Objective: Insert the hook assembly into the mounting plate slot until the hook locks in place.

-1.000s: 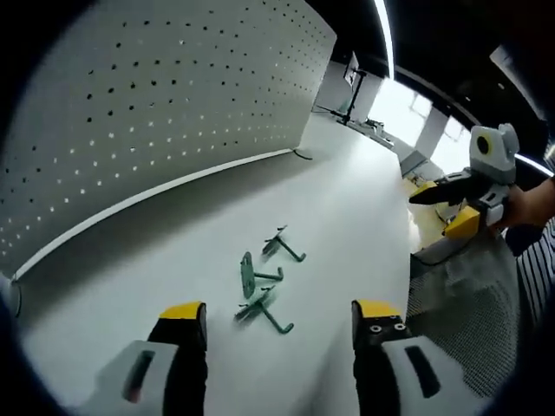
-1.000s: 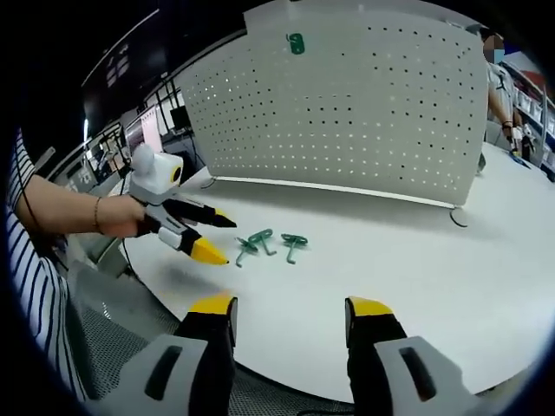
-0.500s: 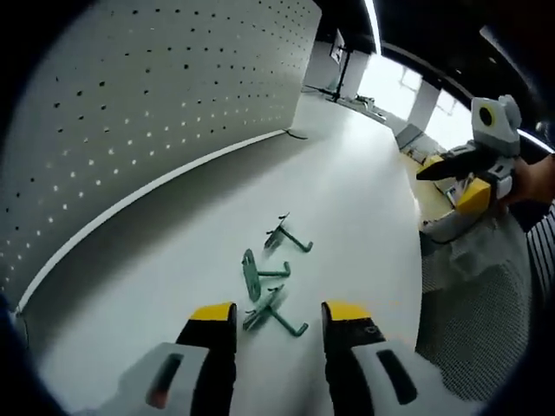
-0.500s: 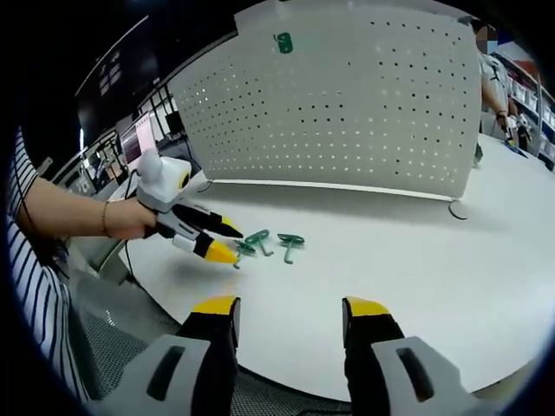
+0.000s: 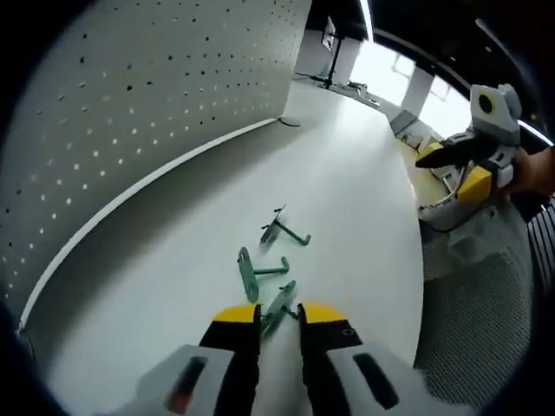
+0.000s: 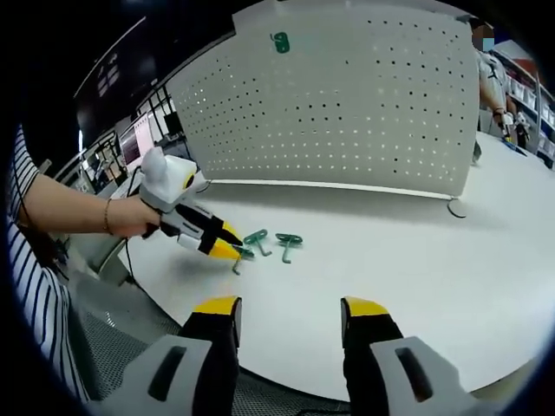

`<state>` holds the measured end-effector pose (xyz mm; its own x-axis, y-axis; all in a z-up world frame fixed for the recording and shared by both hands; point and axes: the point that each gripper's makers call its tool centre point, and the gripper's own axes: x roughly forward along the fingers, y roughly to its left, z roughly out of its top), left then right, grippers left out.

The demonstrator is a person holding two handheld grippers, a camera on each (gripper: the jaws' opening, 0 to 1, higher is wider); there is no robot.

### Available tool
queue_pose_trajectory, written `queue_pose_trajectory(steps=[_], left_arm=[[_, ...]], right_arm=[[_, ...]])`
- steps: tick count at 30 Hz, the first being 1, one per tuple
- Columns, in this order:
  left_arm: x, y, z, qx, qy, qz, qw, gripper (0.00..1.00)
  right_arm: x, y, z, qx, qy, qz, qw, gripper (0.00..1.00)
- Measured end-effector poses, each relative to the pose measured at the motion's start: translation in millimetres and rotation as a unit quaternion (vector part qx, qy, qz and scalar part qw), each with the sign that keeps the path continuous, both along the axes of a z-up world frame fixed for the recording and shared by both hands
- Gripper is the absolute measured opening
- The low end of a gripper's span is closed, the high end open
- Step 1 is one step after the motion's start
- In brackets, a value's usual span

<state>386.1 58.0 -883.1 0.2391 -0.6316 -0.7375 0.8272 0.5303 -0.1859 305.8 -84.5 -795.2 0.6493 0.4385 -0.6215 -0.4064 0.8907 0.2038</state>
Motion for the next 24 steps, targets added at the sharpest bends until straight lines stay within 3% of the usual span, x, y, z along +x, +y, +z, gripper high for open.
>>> queue_pose_trajectory(steps=[8, 24], left_arm=[[-0.8, 3.8, -0.7, 0.033, -0.02, -0.022, 0.999, 0.07], [-2.4, 4.5, -1.8, 0.044, -0.03, -0.038, 0.9978, 0.01]], right_arm=[[0.0, 0.0, -0.6, 0.001, 0.002, 0.0, 1.0, 0.42], [0.9, -1.0, 0.2, 0.004, -0.001, -0.004, 1.0, 0.41]])
